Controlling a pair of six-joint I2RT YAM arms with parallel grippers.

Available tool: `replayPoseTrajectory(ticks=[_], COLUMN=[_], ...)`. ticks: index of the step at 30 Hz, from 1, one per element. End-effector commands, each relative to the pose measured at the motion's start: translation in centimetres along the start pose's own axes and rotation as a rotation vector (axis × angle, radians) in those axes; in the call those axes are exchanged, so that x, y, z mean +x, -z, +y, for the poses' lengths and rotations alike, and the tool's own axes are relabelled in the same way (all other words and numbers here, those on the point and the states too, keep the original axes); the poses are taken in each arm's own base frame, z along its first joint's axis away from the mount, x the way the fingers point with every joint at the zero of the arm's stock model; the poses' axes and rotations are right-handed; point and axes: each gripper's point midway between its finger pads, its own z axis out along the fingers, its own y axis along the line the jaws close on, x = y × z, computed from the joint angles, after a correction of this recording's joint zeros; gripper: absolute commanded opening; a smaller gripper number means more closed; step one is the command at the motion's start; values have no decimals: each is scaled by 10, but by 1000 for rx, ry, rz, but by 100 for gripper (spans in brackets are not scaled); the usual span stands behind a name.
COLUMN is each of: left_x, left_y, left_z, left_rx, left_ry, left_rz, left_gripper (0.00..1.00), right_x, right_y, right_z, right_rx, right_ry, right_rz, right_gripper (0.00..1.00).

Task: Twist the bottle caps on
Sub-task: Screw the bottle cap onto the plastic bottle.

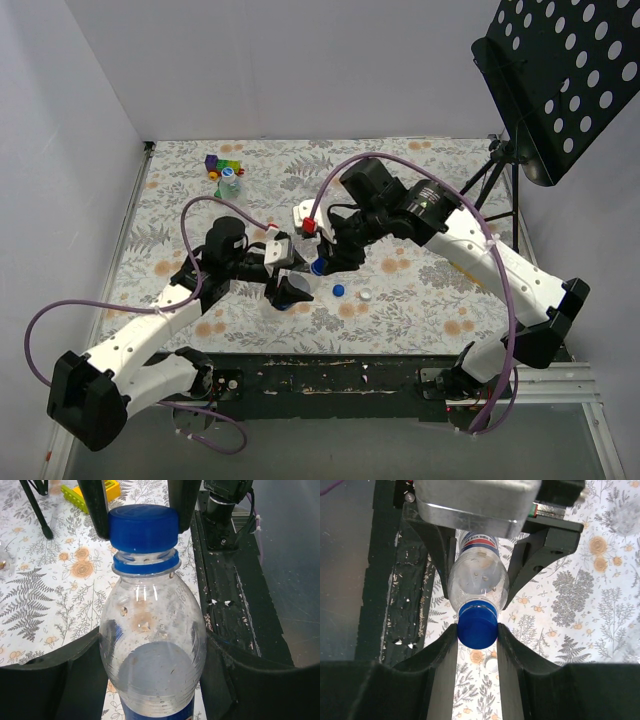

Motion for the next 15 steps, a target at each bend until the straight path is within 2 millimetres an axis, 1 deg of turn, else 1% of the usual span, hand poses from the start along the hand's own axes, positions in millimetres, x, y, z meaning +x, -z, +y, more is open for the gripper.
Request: replayPoseTrajectory(ticks=[1, 3, 4, 8, 11, 15], left_x=[-68, -70, -73, -74, -73, -75], left_y=[8, 10, 11, 12, 14, 19], left_z=[9, 9, 11, 15, 24, 35], left_rx=[-84, -111, -133, -187, -255, -355], left_ry=[-287, -297, -307, -313, -323, -334], left_rz=[-184, -200, -215, -226, -222, -234], left_gripper=[0, 0, 0, 0, 0, 0], right_x=[6, 6, 5, 4, 1, 2], right_y=[-25, -26, -27, -30, -30, -33], right_z=[18, 16, 16, 15, 18, 13], right_rx=[-104, -93, -90, -81, -91, -50], right_ry=[-123, -163, -186, -246, -280, -358], right_rz=[9, 14, 14, 12, 5, 26], right_gripper=[27, 26, 26, 23, 23, 22])
